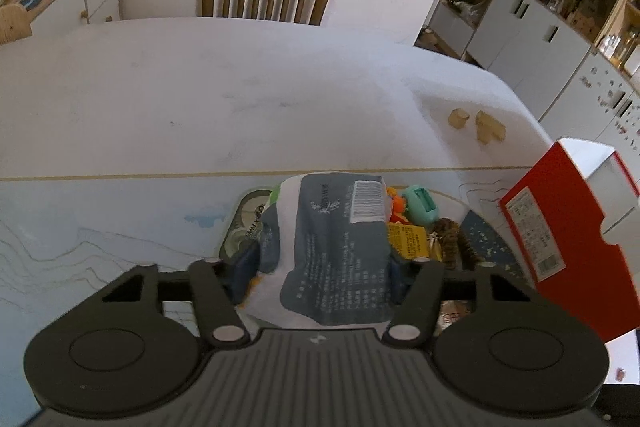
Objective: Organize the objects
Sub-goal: 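Lift the grey bag with the left gripper while the right gripper grasps the cream stick, then lower both held items into the red shoebox and open both grippers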
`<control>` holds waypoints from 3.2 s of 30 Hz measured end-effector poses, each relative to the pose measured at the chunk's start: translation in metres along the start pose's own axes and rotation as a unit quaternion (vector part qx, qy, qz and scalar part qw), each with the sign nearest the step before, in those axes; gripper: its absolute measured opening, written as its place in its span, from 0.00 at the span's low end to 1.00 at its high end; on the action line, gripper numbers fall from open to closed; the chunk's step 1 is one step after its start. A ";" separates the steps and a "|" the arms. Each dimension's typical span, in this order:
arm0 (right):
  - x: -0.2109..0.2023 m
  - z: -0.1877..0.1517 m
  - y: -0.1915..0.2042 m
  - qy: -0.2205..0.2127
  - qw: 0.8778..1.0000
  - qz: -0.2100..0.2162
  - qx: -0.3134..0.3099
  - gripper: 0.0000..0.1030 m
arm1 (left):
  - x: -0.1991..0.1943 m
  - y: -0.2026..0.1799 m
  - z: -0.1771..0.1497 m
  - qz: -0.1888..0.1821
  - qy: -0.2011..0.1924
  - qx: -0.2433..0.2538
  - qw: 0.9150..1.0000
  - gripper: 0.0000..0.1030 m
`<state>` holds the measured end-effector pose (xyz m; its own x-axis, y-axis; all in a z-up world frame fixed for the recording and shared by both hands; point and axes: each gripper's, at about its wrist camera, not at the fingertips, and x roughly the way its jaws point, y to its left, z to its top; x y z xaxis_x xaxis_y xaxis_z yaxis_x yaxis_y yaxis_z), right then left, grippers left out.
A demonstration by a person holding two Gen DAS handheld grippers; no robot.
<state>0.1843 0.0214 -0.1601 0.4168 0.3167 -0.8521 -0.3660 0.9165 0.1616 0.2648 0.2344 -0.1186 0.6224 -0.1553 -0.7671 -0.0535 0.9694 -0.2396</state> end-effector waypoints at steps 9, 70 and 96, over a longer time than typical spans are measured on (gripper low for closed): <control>-0.013 0.000 -0.002 -0.013 1.000 -0.002 -0.013 0.14 | -0.020 0.003 0.004 0.000 -0.012 -0.009 1.000 0.38; -0.081 0.044 -0.311 -0.057 0.998 -0.011 0.025 0.14 | 0.103 -0.353 0.006 -0.010 0.109 0.131 0.985 0.39; -0.051 0.044 -0.320 0.018 1.000 0.000 0.014 0.19 | 0.142 -0.356 0.007 0.000 0.168 0.110 0.980 0.60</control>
<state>0.3168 -0.2776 -0.1467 0.3870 0.3083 -0.8690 -0.3425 0.9231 0.1750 0.3777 -0.1314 -0.1379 0.3278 -0.1737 -0.9286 0.1397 0.9811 -0.1342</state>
